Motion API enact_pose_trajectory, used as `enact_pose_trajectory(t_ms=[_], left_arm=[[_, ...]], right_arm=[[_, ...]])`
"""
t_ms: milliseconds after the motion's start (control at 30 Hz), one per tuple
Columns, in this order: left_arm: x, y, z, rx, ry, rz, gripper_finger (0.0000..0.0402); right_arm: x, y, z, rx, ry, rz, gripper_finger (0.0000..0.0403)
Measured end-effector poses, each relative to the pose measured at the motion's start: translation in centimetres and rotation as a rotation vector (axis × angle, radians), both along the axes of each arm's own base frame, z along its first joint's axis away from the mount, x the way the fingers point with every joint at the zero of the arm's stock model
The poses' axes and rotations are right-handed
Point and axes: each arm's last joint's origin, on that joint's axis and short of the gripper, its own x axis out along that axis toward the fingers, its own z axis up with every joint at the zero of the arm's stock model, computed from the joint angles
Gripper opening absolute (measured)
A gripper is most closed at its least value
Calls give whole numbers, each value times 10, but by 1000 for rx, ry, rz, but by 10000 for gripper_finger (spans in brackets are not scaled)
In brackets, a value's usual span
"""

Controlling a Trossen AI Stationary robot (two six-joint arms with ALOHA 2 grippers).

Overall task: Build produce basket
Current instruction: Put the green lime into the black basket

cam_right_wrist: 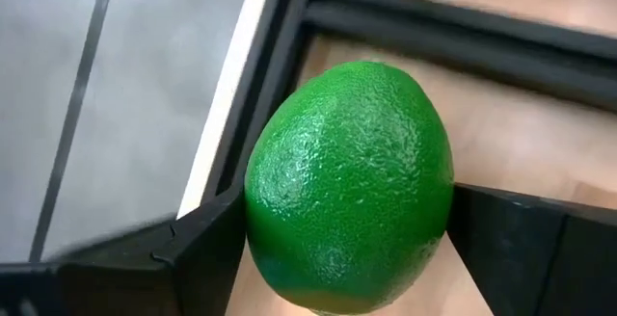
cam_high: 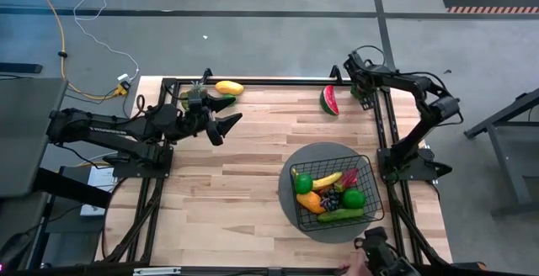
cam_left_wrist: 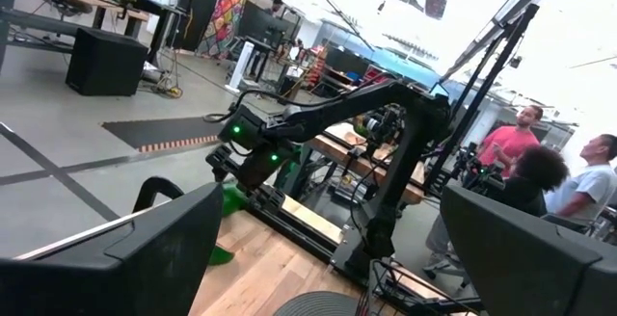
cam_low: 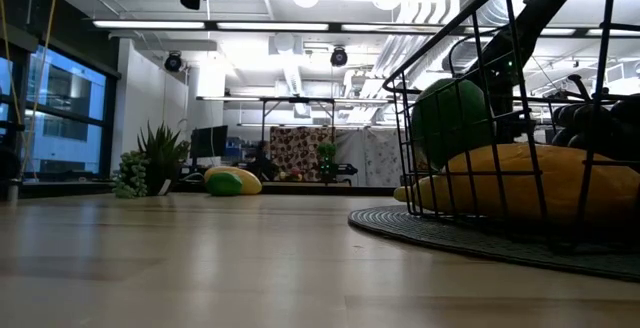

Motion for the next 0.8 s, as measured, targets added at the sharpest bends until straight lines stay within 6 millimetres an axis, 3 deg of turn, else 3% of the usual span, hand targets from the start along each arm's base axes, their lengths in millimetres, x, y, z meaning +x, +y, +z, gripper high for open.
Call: enact_pose_trajectory(t_ms=[233,433,600,800], left_arm=[[0,0,0,0,0,-5,376],[1,-1,0,0,-2,-46,376],[2,-4,0,-33,-22,-155,376],[3,-7,0,-24,-19,-258,376]], right_arm=[[1,6,25,-72,31,160,302],[4,23,65,-211,67,352,302],[14,52,113,-435,164,713,302],[28,111,159,-696,85,1252,302]])
